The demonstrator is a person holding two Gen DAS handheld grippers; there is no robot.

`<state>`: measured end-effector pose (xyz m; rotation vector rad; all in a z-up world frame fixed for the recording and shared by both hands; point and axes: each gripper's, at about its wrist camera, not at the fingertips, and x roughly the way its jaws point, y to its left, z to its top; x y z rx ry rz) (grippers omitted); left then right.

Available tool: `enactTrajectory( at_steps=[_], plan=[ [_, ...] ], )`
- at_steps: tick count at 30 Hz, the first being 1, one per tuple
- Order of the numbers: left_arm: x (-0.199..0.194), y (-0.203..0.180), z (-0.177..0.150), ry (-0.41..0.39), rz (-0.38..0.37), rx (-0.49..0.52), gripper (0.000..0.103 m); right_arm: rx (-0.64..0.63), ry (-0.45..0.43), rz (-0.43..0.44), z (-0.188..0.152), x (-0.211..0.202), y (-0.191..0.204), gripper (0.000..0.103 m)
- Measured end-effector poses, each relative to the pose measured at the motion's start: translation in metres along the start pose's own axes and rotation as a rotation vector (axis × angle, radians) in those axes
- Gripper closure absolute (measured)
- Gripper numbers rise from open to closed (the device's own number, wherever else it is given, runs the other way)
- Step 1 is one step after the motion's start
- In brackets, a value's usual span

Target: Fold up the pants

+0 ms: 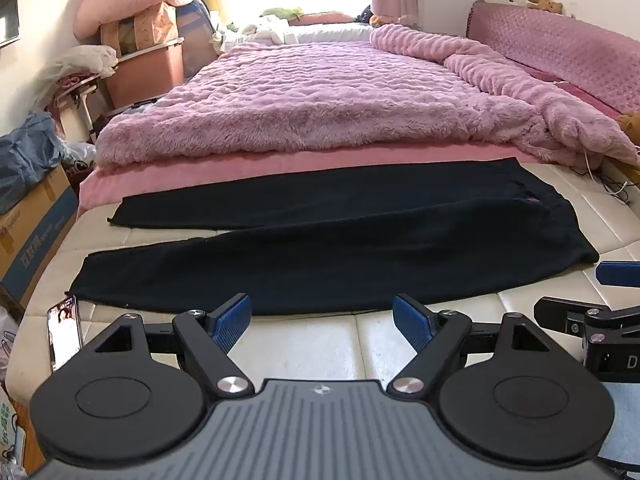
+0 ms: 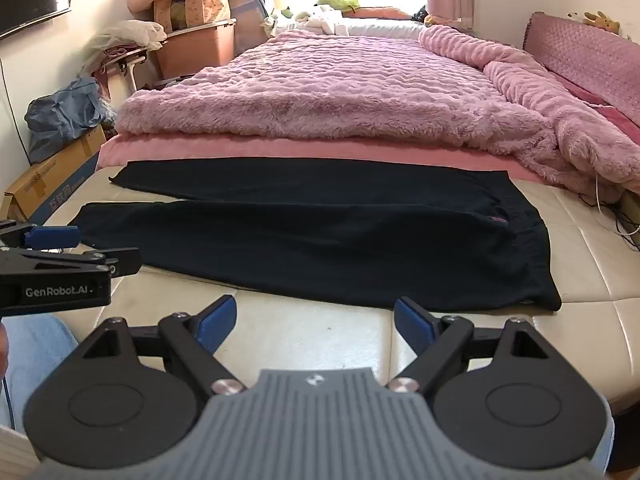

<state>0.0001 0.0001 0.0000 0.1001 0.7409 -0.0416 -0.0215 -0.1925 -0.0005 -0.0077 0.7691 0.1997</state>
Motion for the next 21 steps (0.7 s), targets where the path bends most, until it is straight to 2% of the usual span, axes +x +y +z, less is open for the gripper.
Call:
enactTrajectory(
  at_steps=[21],
  plan=[
    [0.0072, 0.0045, -0.0034, 0.025, -0.017, -0.021, 0.011, 0.007, 0.01, 0.005, -0.0033, 0.0003, 0.0024, 0.021]
  ],
)
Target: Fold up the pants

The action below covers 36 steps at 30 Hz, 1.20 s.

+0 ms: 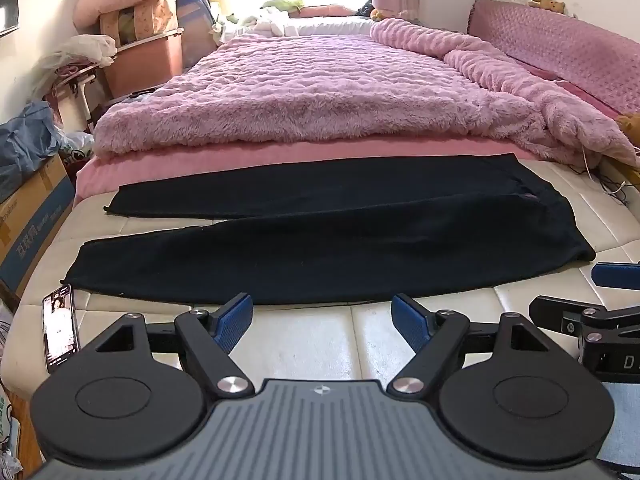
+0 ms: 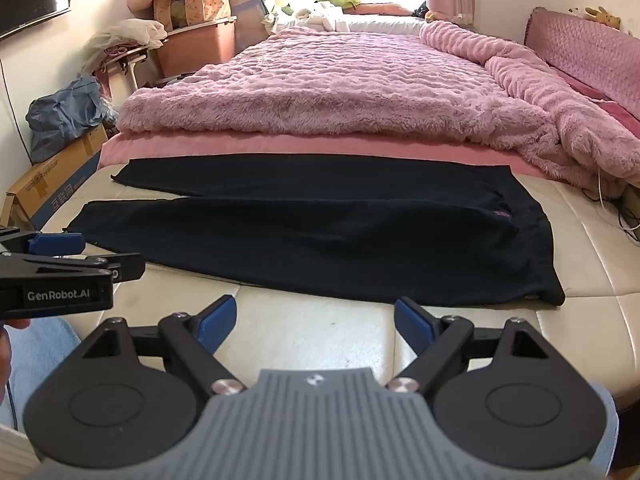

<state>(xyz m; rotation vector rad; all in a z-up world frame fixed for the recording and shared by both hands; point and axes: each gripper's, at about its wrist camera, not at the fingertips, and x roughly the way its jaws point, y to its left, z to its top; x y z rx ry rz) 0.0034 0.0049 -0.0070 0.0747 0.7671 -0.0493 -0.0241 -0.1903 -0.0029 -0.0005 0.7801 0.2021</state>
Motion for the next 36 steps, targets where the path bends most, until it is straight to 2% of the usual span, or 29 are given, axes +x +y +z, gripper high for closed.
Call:
enactTrajectory(
  at_steps=[36],
  plan=[
    [-0.0009, -0.0023, 0.0008, 0.011, 0.001, 0.0, 0.012, 0.021, 0.02, 0.009, -0.0021, 0.0068, -0.0056, 0.021]
  ],
)
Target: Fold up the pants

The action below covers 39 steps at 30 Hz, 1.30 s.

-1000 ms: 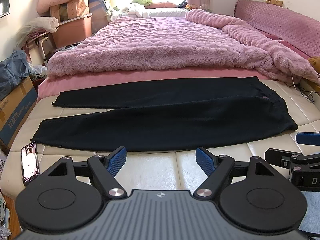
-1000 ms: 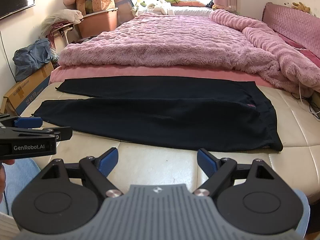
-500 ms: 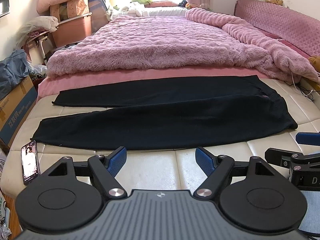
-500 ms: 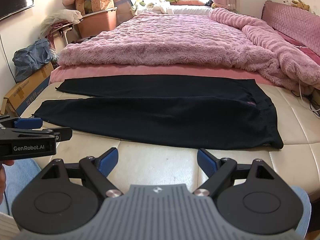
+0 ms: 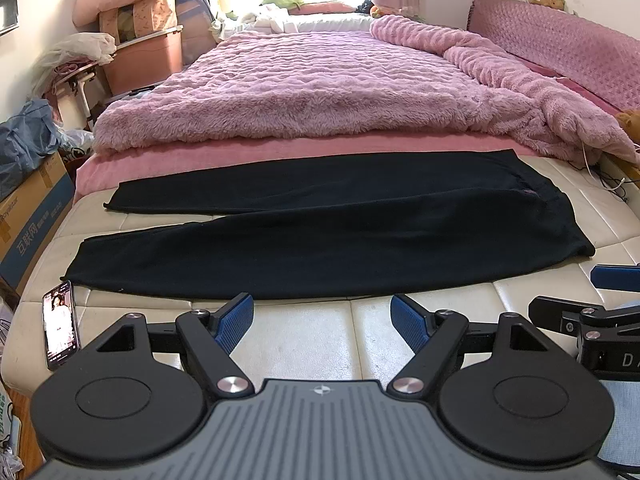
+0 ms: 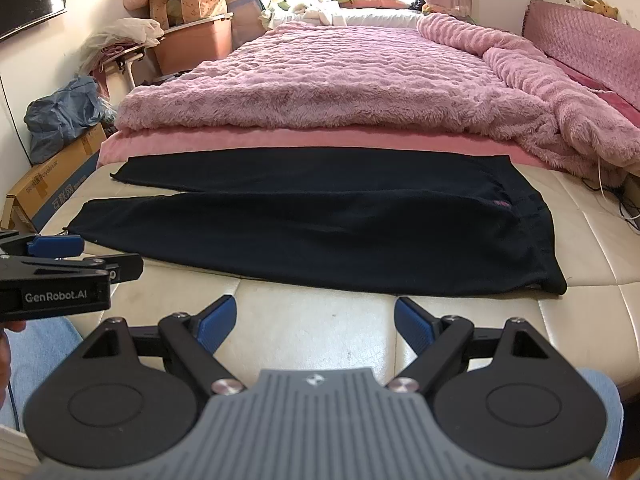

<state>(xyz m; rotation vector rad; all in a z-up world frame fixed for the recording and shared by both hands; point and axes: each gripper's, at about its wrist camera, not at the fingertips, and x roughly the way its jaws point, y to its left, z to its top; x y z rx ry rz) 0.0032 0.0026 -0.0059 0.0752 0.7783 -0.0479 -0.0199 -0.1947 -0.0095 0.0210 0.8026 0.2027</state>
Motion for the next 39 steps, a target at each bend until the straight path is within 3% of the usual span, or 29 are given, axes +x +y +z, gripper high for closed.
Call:
enactTrajectory(
  at_steps=[39],
  plan=[
    [0.0008, 0.0002, 0.0003, 0.004, -0.005, -0.001, 0.013, 0.004, 0.013, 0.01, -0.0009, 0.002, 0.0004, 0.021]
  ],
)
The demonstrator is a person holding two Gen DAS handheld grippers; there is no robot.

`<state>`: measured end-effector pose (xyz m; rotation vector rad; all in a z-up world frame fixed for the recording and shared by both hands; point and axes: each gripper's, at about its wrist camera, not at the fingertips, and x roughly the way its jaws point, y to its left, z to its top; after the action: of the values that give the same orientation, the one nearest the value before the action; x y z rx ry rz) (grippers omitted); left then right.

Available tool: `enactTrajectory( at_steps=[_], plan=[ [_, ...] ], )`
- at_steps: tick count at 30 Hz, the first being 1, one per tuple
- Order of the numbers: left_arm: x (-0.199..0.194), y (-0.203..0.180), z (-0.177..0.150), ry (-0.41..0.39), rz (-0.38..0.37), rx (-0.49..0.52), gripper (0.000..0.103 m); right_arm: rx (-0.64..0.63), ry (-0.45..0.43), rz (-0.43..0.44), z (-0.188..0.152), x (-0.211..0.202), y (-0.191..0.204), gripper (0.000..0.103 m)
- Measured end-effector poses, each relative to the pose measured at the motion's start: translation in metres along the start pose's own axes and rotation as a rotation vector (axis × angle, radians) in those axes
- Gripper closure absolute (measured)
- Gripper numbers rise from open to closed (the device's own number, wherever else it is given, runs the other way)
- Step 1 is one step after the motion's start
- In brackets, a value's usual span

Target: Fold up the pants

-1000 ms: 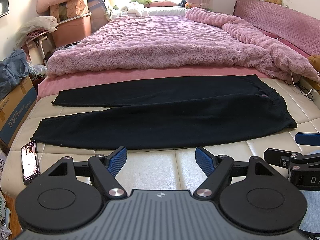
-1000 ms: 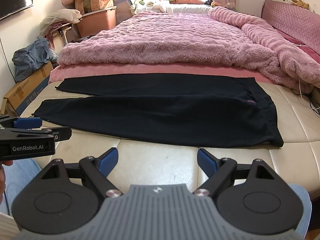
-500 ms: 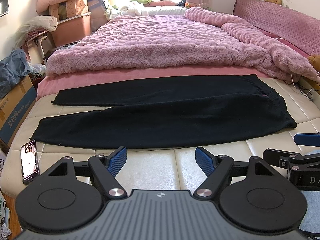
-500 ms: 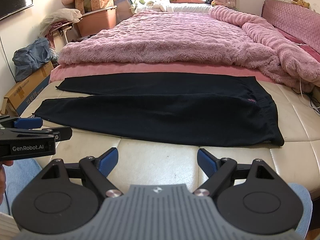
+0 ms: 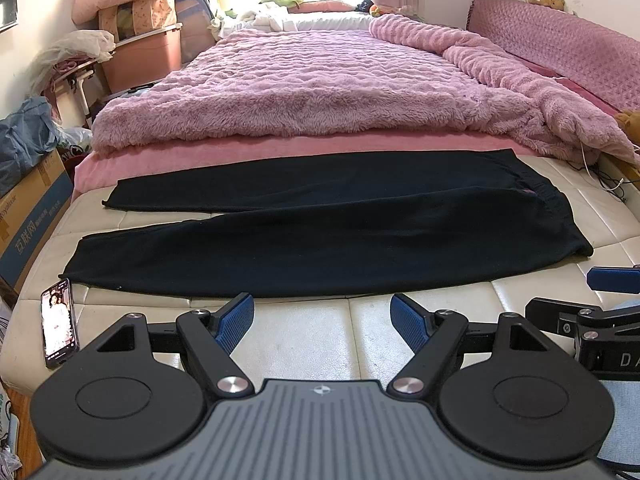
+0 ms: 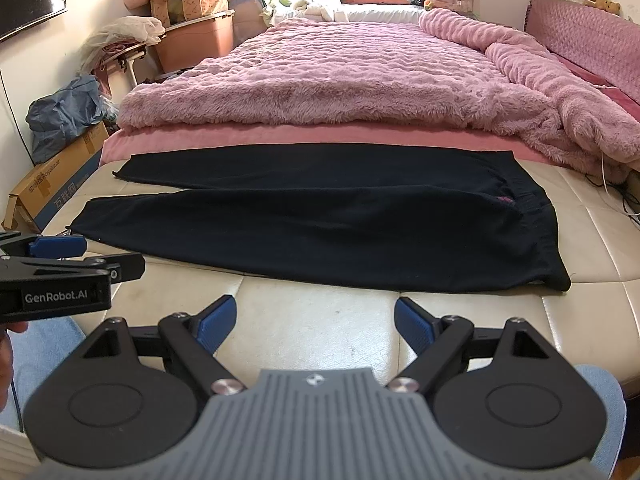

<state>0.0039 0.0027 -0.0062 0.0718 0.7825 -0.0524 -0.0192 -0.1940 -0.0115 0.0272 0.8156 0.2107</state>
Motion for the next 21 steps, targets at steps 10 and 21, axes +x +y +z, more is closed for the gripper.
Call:
enactTrajectory(
  at_steps=[10, 21],
  plan=[
    [0.012, 0.005, 0.001, 0.012, -0.042, 0.005, 0.017, 0.036, 0.02, 0.088, 0.005, 0.009, -0.014, 0.021],
    [0.061, 0.044, 0.023, 0.023, -0.075, 0.099, 0.038, 0.011, 0.072, 0.033, 0.045, 0.055, -0.08, 0.021]
  ],
)
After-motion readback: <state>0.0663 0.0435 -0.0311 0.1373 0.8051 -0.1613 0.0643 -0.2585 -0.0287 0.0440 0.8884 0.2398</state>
